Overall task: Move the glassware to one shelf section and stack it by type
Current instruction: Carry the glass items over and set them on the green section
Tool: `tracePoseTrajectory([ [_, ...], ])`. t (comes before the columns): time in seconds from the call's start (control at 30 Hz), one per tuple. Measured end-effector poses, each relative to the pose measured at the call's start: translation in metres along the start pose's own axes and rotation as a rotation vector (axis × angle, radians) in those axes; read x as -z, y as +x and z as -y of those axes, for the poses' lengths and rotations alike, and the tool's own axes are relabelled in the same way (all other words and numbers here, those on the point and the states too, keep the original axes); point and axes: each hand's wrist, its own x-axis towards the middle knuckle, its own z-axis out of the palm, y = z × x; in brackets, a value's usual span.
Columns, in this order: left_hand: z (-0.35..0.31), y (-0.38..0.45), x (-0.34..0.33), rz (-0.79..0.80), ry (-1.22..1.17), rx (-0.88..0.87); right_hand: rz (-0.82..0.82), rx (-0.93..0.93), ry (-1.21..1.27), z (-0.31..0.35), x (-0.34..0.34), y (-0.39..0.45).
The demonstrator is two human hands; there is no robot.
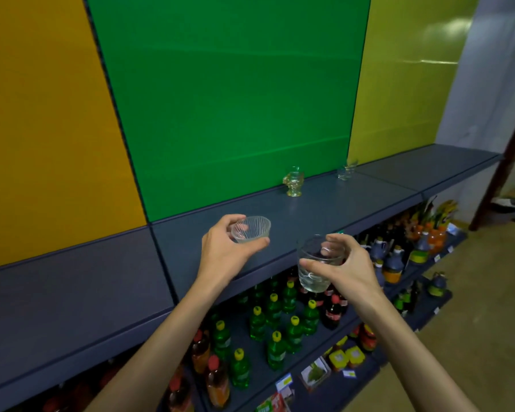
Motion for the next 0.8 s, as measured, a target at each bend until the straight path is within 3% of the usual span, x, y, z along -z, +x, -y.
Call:
tracePoseTrajectory([
  [0.43,0.023,0.136,-0.105,0.012,0.129,0.129,0.160,0.044,-0.082,-0.041,0.025,0.202],
  [0.8,0.049,0.222,-0.133,-0.134,0.268,0.319,0.273,0.025,-0.023,-0.069,0.027,0.316],
])
